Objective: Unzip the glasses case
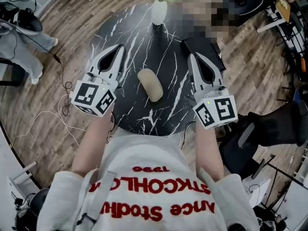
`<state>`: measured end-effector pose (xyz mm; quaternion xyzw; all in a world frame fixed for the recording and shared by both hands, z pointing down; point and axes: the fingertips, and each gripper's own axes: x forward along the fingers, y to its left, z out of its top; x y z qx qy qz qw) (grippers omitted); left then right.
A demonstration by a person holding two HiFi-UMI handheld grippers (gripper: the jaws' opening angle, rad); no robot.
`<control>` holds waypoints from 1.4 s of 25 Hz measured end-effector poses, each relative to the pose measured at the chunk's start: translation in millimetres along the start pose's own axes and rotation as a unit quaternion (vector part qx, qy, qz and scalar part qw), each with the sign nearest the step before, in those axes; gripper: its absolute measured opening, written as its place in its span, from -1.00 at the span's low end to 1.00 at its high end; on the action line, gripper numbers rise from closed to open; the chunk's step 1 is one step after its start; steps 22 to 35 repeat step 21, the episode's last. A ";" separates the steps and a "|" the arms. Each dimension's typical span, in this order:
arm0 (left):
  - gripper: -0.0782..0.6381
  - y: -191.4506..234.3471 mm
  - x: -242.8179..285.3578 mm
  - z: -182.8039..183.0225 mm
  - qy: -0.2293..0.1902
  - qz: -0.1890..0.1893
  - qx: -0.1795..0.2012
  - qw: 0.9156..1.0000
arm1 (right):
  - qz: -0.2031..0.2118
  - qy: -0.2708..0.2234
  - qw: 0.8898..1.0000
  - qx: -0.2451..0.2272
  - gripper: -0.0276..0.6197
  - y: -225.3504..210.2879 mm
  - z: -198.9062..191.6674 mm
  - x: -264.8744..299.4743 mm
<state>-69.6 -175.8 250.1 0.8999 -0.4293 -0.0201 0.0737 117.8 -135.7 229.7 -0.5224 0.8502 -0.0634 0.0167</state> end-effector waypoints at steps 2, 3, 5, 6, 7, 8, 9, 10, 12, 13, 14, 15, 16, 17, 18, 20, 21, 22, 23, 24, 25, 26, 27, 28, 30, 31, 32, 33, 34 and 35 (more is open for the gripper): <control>-0.77 1.1 -5.2 24.4 -0.025 0.004 0.004 1.000 | -0.003 -0.022 1.000 -0.008 -0.87 3.4 22.2 -1.2; -0.77 0.7 -7.1 34.6 -0.035 0.004 0.007 0.999 | -0.005 -0.029 0.999 -0.015 -0.87 5.2 30.7 -1.3; -0.77 -1.4 -11.4 51.9 -0.051 0.004 0.016 0.999 | -0.008 -0.041 0.999 -0.028 -0.87 9.0 44.1 -2.0; -0.76 -2.6 -13.7 59.5 -0.057 0.004 0.022 0.998 | -0.010 -0.045 0.998 -0.034 -0.87 10.8 49.7 -2.8; -0.77 -3.5 -16.0 66.6 -0.061 0.006 0.027 0.998 | -0.013 -0.048 0.998 -0.039 -0.87 12.3 54.6 -3.7; -0.77 -4.1 -18.2 73.1 -0.064 0.008 0.032 0.997 | -0.015 -0.051 0.998 -0.045 -0.87 13.7 58.8 -4.5; -0.77 -4.2 -20.0 79.0 -0.068 0.010 0.036 0.997 | -0.017 -0.054 0.997 -0.049 -0.87 15.1 62.4 -5.1; -0.76 -3.9 -21.5 84.1 -0.072 0.012 0.039 0.997 | -0.018 -0.057 0.997 -0.052 -0.87 16.4 65.5 -5.6; -0.76 -3.1 -23.7 91.4 -0.080 0.014 0.041 0.996 | -0.021 -0.062 0.996 -0.057 -0.87 18.3 70.5 -7.2; -0.76 -2.9 -24.7 94.0 -0.083 0.014 0.041 0.996 | -0.022 -0.063 0.996 -0.060 -0.87 19.1 72.7 -8.1; -0.77 -3.0 -25.6 96.3 -0.086 0.015 0.041 0.995 | -0.024 -0.065 0.996 -0.063 -0.87 19.9 75.0 -8.9; -0.77 -3.2 -26.4 98.3 -0.089 0.015 0.041 0.995 | -0.026 -0.067 0.995 -0.065 -0.87 20.5 77.3 -9.5; -0.77 -3.6 -27.1 100.2 -0.091 0.015 0.041 0.995 | -0.030 -0.070 0.995 -0.067 -0.87 20.6 79.8 -10.2; -0.77 -4.1 -27.7 101.9 -0.093 0.014 0.041 0.995 | -0.037 -0.074 0.994 -0.067 -0.87 20.0 82.5 -11.1; -0.76 -4.6 -28.0 103.3 -0.094 0.013 0.041 0.995 | -0.045 -0.079 0.994 -0.068 -0.87 19.0 85.4 -12.2; -0.76 -5.1 -28.6 106.2 -0.096 0.012 0.041 0.994 | -0.061 -0.089 0.992 -0.070 -0.87 17.2 91.4 -14.4; -0.76 -5.2 -28.9 107.6 -0.097 0.012 0.041 0.994 | -0.069 -0.094 0.991 -0.072 -0.87 16.4 94.4 -15.3; -0.76 -5.2 -28.9 107.6 -0.097 0.012 0.041 0.994 | -0.069 -0.094 0.991 -0.072 -0.87 16.4 94.4 -15.3; -0.76 -5.2 -28.9 107.6 -0.097 0.012 0.041 0.994 | -0.069 -0.094 0.991 -0.072 -0.87 16.4 94.4 -15.3; -0.76 -5.2 -28.9 107.6 -0.097 0.012 0.041 0.994 | -0.069 -0.094 0.991 -0.072 -0.87 16.4 94.4 -15.3; -0.76 -5.2 -28.9 107.6 -0.097 0.012 0.041 0.994 | -0.069 -0.094 0.991 -0.072 -0.87 16.4 94.4 -15.3; -0.76 -5.2 -28.9 107.6 -0.097 0.012 0.041 0.994 | -0.069 -0.094 0.991 -0.072 -0.87 16.4 94.4 -15.3; -0.76 -5.2 -28.9 107.6 -0.097 0.012 0.041 0.994 | -0.069 -0.094 0.991 -0.072 -0.87 16.4 94.4 -15.3; -0.76 -5.2 -28.9 107.6 -0.097 0.012 0.041 0.994 | -0.069 -0.094 0.991 -0.072 -0.87 16.4 94.4 -15.3; -0.76 -5.2 -28.9 107.6 -0.097 0.012 0.041 0.994 | -0.069 -0.094 0.991 -0.072 -0.87 16.4 94.4 -15.3; -0.76 -5.2 -28.9 107.6 -0.097 0.012 0.041 0.994 | -0.069 -0.094 0.991 -0.072 -0.87 16.4 94.4 -15.3; -0.76 -5.2 -28.9 107.6 -0.097 0.012 0.041 0.994 | -0.069 -0.094 0.991 -0.072 -0.87 16.4 94.4 -15.3; -0.76 -5.2 -28.9 107.6 -0.097 0.012 0.041 0.994 | -0.069 -0.094 0.991 -0.072 -0.87 16.4 94.4 -15.3; -0.76 -5.2 -28.9 107.6 -0.097 0.012 0.041 0.994 | -0.069 -0.094 0.991 -0.072 -0.87 16.4 94.4 -15.3; -0.76 -5.2 -28.9 107.6 -0.097 0.012 0.041 0.994 | -0.069 -0.094 0.991 -0.072 -0.87 16.4 94.4 -15.3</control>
